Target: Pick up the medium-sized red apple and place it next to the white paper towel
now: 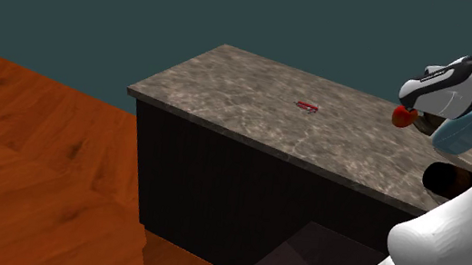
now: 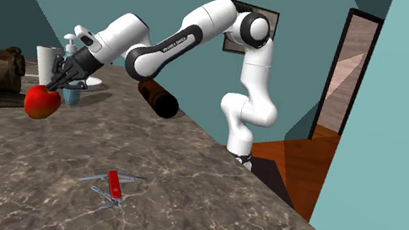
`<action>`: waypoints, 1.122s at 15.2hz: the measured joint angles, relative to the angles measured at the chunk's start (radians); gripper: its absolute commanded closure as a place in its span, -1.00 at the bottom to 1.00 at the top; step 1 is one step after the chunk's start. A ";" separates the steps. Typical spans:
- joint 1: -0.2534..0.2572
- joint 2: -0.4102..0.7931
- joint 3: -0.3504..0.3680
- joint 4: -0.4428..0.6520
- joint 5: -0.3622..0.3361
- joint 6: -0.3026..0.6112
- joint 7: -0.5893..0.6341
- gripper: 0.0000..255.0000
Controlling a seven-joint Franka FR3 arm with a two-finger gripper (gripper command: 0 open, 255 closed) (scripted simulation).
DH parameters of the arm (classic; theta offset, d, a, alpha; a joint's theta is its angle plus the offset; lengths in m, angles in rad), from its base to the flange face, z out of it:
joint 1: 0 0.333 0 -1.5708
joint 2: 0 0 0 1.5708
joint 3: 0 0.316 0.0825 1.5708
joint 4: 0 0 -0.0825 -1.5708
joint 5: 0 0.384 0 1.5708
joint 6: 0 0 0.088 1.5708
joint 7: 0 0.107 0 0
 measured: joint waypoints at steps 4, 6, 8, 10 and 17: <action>-0.002 -0.003 0.001 0.002 0.005 -0.002 -0.007 -1.00; -0.004 0.000 0.000 0.000 0.008 -0.009 -0.012 -1.00; -0.005 0.001 0.000 -0.001 0.010 -0.012 -0.014 -1.00; 0.005 -0.016 -0.009 -0.014 -0.026 -0.015 0.020 -1.00; -0.005 -0.155 0.001 -0.071 -0.253 -0.082 0.185 -1.00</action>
